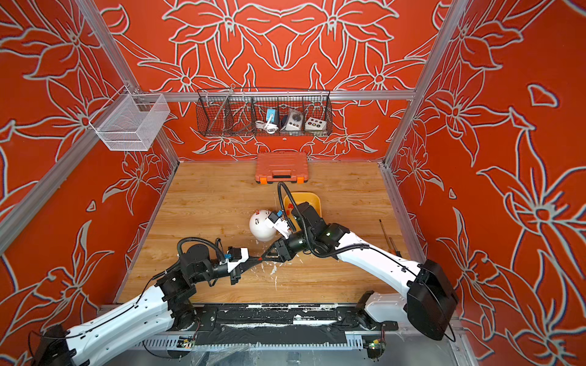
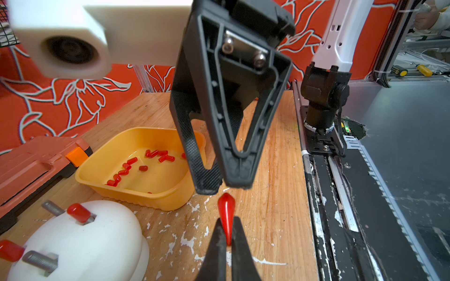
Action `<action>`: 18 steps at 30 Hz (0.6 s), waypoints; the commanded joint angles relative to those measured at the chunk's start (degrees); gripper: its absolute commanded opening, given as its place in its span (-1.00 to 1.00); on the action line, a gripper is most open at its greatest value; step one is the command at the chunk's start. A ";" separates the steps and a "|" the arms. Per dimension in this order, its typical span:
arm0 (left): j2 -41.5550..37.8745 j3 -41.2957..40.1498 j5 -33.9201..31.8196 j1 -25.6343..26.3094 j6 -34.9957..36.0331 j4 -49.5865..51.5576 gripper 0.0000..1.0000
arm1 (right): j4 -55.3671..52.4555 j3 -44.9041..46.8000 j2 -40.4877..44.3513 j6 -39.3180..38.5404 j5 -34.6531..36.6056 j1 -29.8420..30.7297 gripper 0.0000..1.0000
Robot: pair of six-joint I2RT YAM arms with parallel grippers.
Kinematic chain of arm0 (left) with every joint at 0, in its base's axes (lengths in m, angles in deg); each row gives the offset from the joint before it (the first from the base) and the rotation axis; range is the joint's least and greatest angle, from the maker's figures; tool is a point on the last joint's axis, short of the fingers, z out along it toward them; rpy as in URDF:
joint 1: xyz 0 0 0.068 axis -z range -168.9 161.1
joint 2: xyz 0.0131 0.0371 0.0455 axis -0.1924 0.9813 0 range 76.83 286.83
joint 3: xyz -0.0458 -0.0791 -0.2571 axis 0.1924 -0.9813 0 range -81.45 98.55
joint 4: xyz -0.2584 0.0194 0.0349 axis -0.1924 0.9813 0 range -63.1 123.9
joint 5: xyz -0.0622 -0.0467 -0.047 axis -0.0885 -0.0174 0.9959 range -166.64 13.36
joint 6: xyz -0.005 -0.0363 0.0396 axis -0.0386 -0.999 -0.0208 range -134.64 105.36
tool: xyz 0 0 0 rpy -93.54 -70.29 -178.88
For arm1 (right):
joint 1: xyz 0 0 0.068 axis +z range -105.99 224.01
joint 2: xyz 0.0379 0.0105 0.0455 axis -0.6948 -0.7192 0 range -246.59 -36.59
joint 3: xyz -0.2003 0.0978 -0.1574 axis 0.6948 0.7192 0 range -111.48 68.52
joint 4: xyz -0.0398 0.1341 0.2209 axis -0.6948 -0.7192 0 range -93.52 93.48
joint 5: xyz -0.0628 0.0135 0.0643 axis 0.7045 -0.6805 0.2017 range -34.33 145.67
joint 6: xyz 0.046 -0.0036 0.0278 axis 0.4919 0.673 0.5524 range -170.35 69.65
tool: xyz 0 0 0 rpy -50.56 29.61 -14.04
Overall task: Cover the protruding screws with screw protection sleeves
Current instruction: Pick up the screw protection sleeve from the storage box.
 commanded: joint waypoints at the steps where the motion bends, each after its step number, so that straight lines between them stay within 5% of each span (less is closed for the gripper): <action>1: -0.17 0.54 0.21 0.16 0.19 -0.78 -0.88 | 2.00 -1.19 -1.54 0.03 -0.57 0.49 -0.23; 13: -0.08 0.59 0.14 0.16 0.15 -0.82 -0.87 | 1.71 -1.46 -1.85 -0.32 -0.84 0.75 -0.99; 18: -0.41 0.55 -0.18 0.21 0.06 -0.85 -0.85 | 1.47 -1.80 -1.92 -0.49 -0.85 0.75 -1.00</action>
